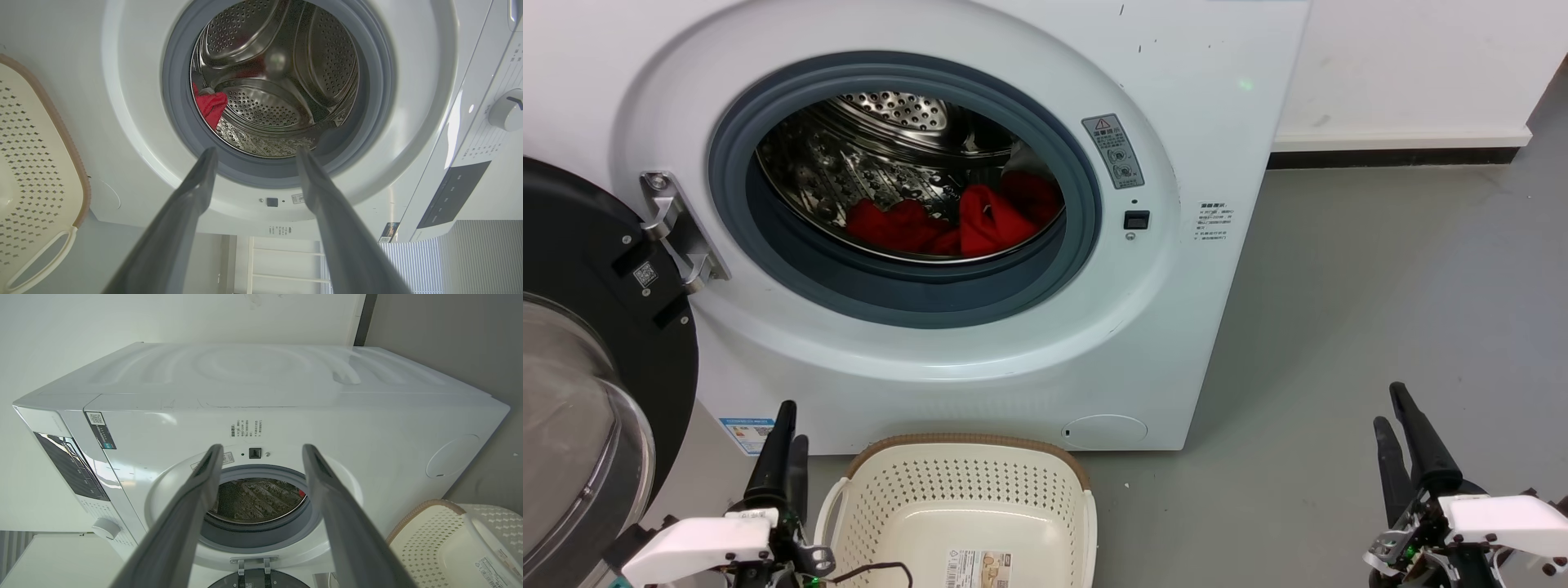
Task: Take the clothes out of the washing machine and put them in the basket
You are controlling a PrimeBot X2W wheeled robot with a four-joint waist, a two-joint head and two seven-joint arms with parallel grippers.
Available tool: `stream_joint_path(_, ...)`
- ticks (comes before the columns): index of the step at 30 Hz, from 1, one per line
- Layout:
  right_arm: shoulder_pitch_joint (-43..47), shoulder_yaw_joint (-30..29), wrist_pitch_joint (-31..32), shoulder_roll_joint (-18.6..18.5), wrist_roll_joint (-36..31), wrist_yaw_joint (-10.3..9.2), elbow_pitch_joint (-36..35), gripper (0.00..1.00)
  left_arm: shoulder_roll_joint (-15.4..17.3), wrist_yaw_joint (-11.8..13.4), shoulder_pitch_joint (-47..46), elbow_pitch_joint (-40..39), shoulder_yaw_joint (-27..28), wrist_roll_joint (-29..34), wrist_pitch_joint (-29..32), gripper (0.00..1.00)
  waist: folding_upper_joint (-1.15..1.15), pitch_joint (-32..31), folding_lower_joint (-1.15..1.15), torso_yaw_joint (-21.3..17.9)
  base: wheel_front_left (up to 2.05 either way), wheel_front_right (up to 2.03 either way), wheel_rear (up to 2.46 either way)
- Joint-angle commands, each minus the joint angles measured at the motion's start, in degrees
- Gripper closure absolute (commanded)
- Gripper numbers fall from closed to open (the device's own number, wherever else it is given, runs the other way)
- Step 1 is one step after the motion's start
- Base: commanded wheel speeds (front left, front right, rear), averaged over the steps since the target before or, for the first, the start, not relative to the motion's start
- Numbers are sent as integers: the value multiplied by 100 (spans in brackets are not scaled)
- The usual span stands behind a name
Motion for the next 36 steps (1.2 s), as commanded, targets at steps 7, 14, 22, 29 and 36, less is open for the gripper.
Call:
stream_joint_path(7,-91,-54,-209,-4,-458,0,-158,0,11,-5,-44,-44,258,675,-218,0,0,7,0,-9,0,0,0)
stream_joint_path(14,-56,-174,-376,-4,-1419,0,-287,0,13,-7,-3,-64,366,1042,-385,0,0,16,0,-21,0,0,0)
stream_joint_path(22,-128,-235,-551,-4,-2863,0,-559,0,14,98,-29,-393,776,2015,-557,0,0,47,0,-43,0,0,0)
stream_joint_path(29,-89,-130,-692,-4,-4143,0,-1179,0,16,407,66,-943,702,2943,-698,0,0,75,0,-56,0,0,0)
stream_joint_path(36,4,104,-841,-4,-5187,0,-1465,0,18,663,238,-1381,451,3702,-848,0,0,89,0,-70,0,0,0)
